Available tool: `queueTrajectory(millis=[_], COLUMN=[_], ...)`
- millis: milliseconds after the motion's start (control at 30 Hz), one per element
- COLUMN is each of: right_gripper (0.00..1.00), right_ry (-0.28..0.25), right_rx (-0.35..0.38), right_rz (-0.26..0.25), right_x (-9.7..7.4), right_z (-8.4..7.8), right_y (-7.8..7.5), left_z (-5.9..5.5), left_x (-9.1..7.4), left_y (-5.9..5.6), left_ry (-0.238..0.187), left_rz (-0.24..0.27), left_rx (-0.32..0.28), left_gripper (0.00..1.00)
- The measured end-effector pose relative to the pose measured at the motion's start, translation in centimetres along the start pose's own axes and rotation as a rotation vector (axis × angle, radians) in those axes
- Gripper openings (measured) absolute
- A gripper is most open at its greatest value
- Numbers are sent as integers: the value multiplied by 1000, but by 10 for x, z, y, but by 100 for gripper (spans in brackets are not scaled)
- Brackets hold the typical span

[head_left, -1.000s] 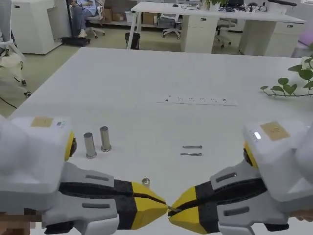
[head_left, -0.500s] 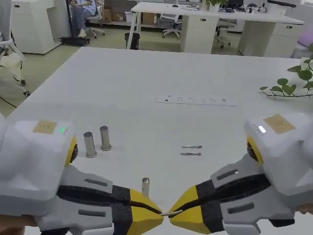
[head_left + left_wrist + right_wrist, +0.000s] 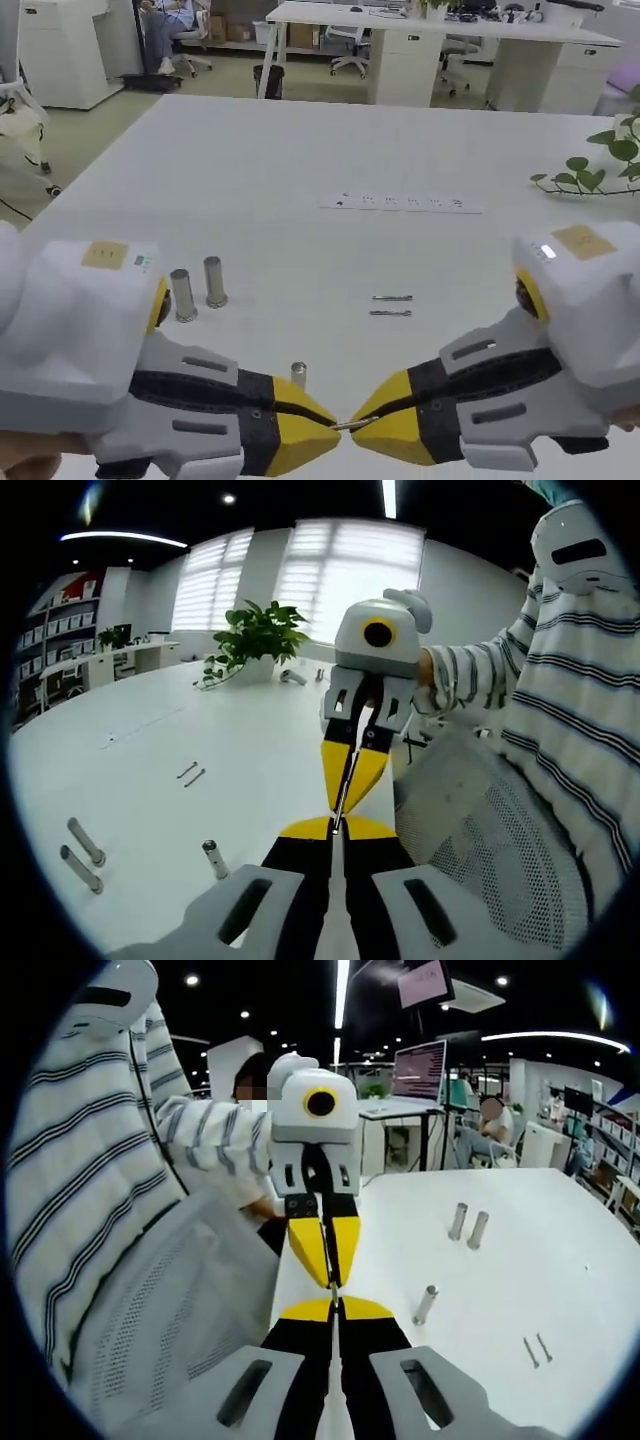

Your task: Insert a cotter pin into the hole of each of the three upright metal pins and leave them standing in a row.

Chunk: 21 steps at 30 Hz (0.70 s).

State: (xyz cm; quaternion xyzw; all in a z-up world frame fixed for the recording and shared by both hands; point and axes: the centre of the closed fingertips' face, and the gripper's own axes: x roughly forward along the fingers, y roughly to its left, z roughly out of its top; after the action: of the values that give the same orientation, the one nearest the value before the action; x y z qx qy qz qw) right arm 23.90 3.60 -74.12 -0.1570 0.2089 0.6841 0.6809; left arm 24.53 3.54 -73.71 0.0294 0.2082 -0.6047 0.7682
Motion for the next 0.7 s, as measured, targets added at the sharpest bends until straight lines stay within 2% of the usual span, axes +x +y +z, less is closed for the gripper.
queueTrajectory(millis=[167,233,367,433,533,700], right_gripper=[2,2,2,2,2,2], right_ry=[-25,-38,-41,-44,-54,-57], right_rx=[31,42,49,53,71,80], right_rz=[-35,-48,-65,-74,-86,-101], right_x=[0,0,-1,-1,-1,1], right_z=[1,1,0,-1,-3,-5], right_y=[-8,-12,-19,-23,-30,-38], left_z=[3,1,-2,-3,-2,-3], left_x=[0,2,3,4,4,3], left_y=[9,13,18,24,39,56], left_ry=[-15,-5,-5,-15,-38,-58], left_rz=[36,55,74,98,170,245], left_rx=[11,39,34,25,14,13], left_gripper=[3,4,11,15,17,27])
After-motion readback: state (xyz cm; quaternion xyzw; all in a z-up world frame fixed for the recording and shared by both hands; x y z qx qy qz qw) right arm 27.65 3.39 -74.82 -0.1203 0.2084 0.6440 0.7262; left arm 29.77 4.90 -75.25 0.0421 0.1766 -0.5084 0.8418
